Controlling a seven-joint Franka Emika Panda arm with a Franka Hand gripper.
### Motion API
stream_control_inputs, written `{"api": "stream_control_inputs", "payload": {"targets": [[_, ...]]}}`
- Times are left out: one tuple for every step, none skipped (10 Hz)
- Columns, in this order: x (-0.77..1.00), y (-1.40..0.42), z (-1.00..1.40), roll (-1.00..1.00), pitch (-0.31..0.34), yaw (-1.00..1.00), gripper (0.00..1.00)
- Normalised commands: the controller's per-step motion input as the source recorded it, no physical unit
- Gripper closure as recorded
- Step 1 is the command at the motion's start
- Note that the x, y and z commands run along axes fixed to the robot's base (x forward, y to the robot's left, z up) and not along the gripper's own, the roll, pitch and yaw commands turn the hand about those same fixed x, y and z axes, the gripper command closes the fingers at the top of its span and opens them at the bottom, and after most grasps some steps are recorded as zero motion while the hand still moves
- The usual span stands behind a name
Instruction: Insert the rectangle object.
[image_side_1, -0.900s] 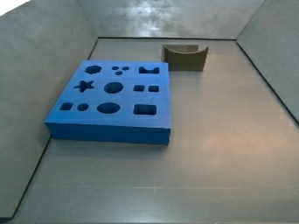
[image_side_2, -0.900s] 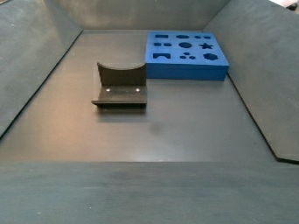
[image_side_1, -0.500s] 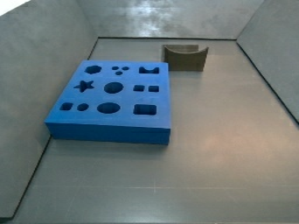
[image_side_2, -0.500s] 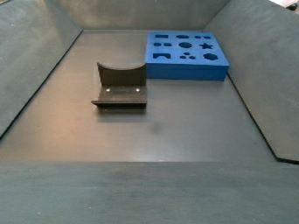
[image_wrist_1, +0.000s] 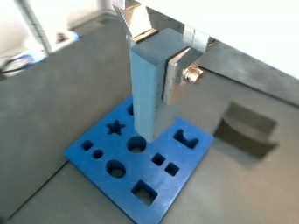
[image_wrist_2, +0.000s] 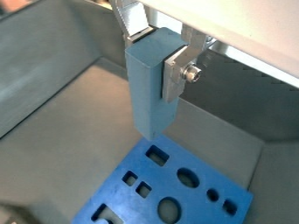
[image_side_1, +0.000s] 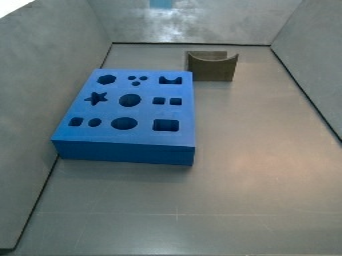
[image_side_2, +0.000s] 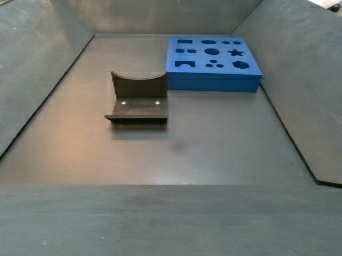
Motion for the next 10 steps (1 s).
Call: {"api": "stream_control_inputs", "payload": {"targets": [[0.0,-0.05,-0.49,0.0,-0.026,-1.0,1.0],[0.0,-0.03,-0.37,-0.09,-0.093,-0.97,1.0],[0.0,-0.03,-0.37,-0.09,-0.094,-0.97,1.0],[0.0,-0.03,-0.36,-0.1,-0.097,-0.97,1.0],[0.0,-0.03,-0.36,-0.1,-0.094,-0.96,1.0],[0.0,-0.04,-0.37,-0.1,-0.101,-0.95,1.0],[0.0,-0.04,-0.37,-0.08,-0.099,-0.97,1.0],[0.0,-0.02,-0.42,-0.07,-0.084,-0.99,1.0],[0.0,-0.02,-0.51,-0.03,-0.04,-1.0,1.0],[0.0,-0.02,-0.62,0.0,-0.044,-1.0,1.0]]}}
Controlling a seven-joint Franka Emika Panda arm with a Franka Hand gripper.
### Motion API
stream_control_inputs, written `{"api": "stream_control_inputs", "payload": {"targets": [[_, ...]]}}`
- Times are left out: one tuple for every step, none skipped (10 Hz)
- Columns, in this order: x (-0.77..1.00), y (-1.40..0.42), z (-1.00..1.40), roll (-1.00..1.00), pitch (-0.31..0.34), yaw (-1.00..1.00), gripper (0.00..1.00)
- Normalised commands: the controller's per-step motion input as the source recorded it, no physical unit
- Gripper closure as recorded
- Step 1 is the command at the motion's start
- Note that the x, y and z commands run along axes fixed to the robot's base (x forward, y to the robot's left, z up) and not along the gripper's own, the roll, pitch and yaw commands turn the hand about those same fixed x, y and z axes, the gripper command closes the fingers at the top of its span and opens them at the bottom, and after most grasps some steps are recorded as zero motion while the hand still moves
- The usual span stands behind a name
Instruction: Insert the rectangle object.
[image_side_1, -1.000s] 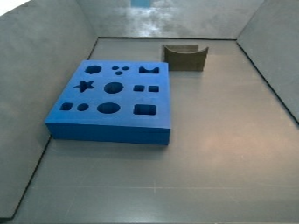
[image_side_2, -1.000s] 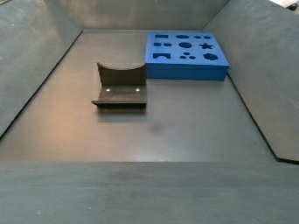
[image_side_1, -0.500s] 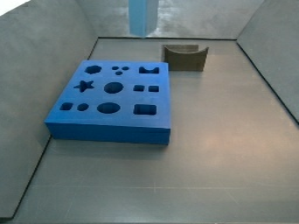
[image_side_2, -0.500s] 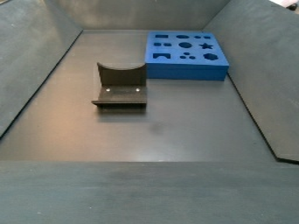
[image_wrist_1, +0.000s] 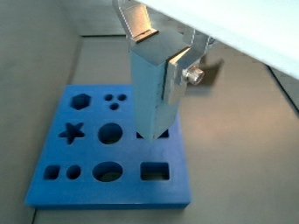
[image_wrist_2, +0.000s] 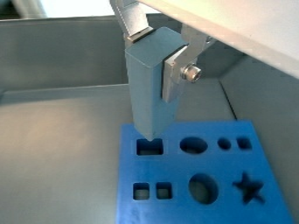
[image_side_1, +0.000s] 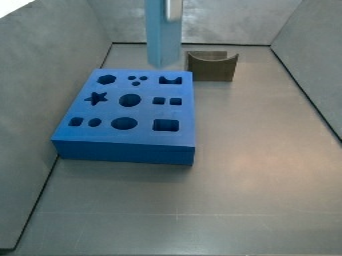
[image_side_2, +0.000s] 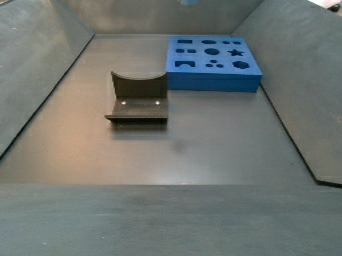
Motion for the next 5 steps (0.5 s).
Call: {"api": "stream_control_inputs", "payload": {"targets": [[0.0,-0.01,-0.65,0.0,-0.046,-1.0,1.0],[0.0,-0.01,-0.66,0.0,-0.041,-1.0,1.0],[0.0,-0.01,-0.66,0.0,-0.036,-1.0,1.0],[0.0,-0.01,-0.65,0.0,-0.041,-1.0,1.0],[0.0,-0.01,-0.66,0.0,-0.043,-1.0,1.0]]}}
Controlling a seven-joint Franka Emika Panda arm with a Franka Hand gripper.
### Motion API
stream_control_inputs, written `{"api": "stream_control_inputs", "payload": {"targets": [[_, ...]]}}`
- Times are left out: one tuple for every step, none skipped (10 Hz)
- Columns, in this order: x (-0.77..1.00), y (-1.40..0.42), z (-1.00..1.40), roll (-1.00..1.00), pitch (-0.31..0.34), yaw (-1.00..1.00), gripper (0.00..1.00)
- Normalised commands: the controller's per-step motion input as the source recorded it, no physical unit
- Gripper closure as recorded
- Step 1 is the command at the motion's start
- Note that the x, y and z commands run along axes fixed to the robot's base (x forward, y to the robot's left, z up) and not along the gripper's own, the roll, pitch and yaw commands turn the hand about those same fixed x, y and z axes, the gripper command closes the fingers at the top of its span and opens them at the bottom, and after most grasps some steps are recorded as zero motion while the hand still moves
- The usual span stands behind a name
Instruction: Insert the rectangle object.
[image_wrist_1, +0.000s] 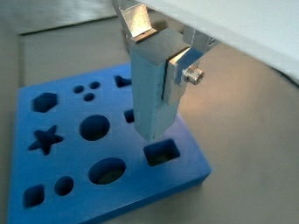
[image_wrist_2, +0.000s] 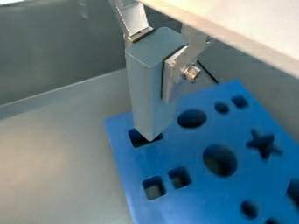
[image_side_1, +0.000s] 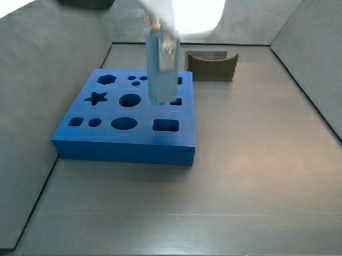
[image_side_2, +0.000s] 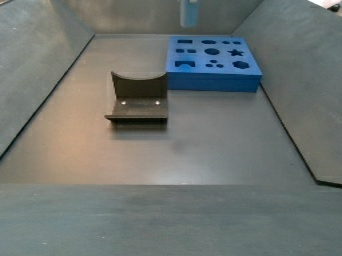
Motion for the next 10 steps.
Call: {"api": "stream_control_inputs", "payload": {"targets": [[0.0,-0.02,-0.65,0.0,-0.039,-1.0,1.0],[0.0,-0.04,-0.61,0.0,-0.033,-1.0,1.0],[0.0,-0.16,-0.48,0.0,-0.019,-0.92,1.0],[0.15,-0.29,-0.23,0.0,0.016,-0.69,1.0],[0.26,-0.33,-0.06,0.1,0.093,-0.46,1.0],[0.23,-0.24,-0.04,0.09,0.106,-0.28,1.0],[0.0,0.0,-0.12,0.05,0.0,-0.05,1.0],[0.0,0.17,-0.25,0.07,0.0,-0.05,1.0],[-0.21,0.28,-0.45,0.0,-0.019,-0.03,1.0],[-0.31,0.18,-0.45,-0.02,-0.006,-0.1,1.0]]}}
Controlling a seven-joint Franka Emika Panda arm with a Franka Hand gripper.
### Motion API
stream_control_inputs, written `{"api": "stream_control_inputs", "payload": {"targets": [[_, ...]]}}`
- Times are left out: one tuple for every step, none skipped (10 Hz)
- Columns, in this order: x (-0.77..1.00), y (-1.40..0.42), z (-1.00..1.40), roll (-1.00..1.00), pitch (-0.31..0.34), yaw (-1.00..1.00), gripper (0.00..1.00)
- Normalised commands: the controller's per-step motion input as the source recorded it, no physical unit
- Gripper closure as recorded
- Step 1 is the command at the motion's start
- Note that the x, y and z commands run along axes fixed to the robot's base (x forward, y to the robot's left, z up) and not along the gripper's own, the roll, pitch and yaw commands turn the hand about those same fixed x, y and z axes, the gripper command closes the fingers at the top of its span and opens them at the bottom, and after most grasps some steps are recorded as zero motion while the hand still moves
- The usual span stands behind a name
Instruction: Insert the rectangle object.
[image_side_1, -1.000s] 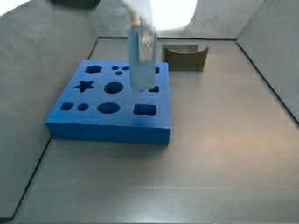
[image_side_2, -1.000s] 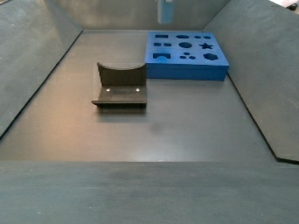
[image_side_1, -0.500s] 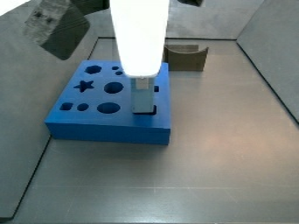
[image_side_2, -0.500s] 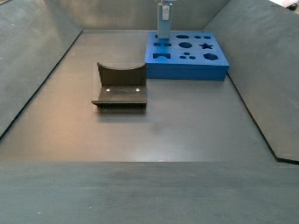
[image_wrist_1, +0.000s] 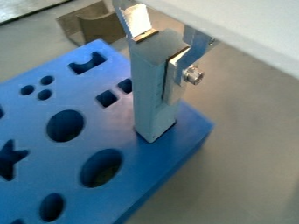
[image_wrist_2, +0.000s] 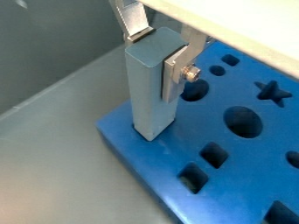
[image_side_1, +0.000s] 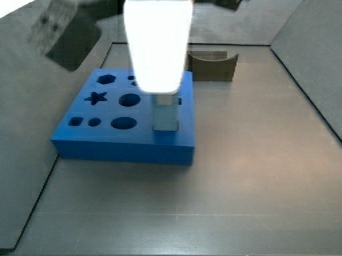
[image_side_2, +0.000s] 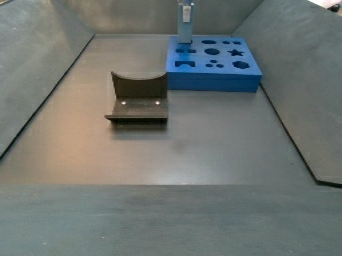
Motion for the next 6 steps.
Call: {"api": "stream_control_inputs", "payload": {"targets": [[-0.1,0.0,-0.5,-0.05,0.0,-0.34,1.0],[-0.03,-0.16,-0.61,-0.05,0.0,-0.42,1.0],[0.0,-0.23,-0.7,0.0,0.0,-0.38,1.0],[0.01,-0.31,-0.7,0.0,0.0,-0.29,1.0],[0.03,-0.36,-0.68,0.05,0.0,-0.25,1.0],[0.13,-0.1,-0.23,0.0,0.0,-0.05,1.0]]}}
